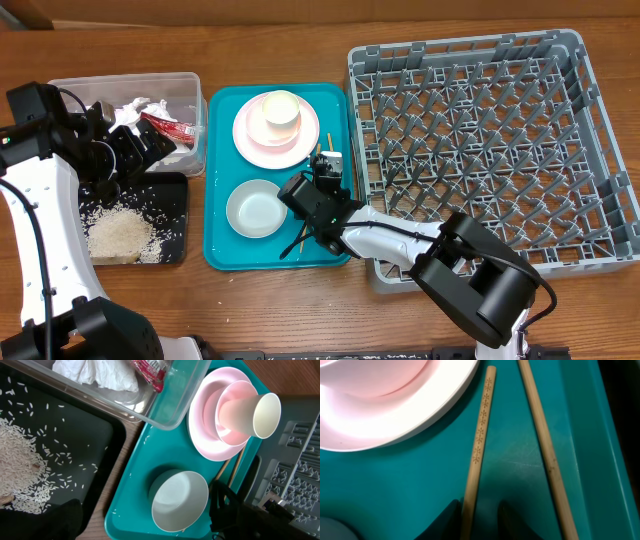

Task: Sort waste into correct bins and load items into the dishwasher
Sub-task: 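Lower the right gripper onto the wooden chopsticks and close on them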

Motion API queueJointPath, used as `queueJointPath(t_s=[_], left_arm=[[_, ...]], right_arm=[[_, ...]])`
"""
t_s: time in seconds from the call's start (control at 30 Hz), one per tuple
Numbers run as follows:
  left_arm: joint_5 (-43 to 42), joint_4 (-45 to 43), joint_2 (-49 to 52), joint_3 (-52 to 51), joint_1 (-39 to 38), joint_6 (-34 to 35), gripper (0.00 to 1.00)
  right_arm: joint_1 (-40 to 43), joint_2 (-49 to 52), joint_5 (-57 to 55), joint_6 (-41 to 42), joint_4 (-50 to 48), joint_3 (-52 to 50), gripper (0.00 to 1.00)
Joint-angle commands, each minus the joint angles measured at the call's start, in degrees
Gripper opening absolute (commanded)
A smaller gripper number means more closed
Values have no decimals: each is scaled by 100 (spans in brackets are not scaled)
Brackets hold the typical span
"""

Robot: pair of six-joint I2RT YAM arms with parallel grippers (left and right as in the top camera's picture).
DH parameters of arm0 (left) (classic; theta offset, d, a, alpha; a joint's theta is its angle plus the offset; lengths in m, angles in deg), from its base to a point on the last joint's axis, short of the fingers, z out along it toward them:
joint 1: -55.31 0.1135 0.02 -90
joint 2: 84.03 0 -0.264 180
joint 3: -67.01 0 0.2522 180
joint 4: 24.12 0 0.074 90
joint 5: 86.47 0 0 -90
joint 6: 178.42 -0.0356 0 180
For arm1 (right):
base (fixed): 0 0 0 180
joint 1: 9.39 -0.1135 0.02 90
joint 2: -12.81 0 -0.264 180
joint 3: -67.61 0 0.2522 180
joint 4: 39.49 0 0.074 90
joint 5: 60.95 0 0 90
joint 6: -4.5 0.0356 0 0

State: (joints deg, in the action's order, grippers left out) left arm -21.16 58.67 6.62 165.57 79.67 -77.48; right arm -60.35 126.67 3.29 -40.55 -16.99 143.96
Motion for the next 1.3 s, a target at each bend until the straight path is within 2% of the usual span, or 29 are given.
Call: queueJointPath(t_s=[0.0, 0.2, 0.27, 0.37, 0.4, 0.43, 0.47, 0.53, 0.8, 0.87, 0.97, 1.27], left_arm=[[-15, -9, -125, 118, -37, -68, 100], [7, -15, -120, 118, -44, -68, 100], [13, -15, -118, 118, -42, -66, 100], [31, -15, -114, 118, -42, -66, 100], [31, -15, -114, 118, -42, -68, 100], [31, -15, -114, 118, -44, -66, 100], [31, -15, -114, 118, -44, -66, 100], [31, -15, -114, 118, -44, -66, 100], [28, -15, -114, 118, -44, -66, 100], [31, -15, -114, 118, -44, -68, 100], [96, -15, -114, 118, -44, -66, 100], [131, -13, -114, 118, -44, -66, 100]], right_arm=[[35, 39, -37, -11, 81, 66, 26], [35, 17, -31, -17, 197, 92, 27], [35, -63, 20, -17, 273, 105, 45], [31, -181, 310, -15, 232, 105, 49], [31, -197, 435, -17, 181, 105, 45], [31, -195, 457, -17, 184, 103, 24], [31, -192, 433, -17, 216, 103, 16], [35, -173, 433, -15, 234, 103, 8], [59, 83, 245, -13, 229, 103, 9], [61, 74, 245, -13, 229, 111, 4], [61, -15, 223, -15, 236, 188, 4], [63, -1167, 105, -39, 629, 391, 4]])
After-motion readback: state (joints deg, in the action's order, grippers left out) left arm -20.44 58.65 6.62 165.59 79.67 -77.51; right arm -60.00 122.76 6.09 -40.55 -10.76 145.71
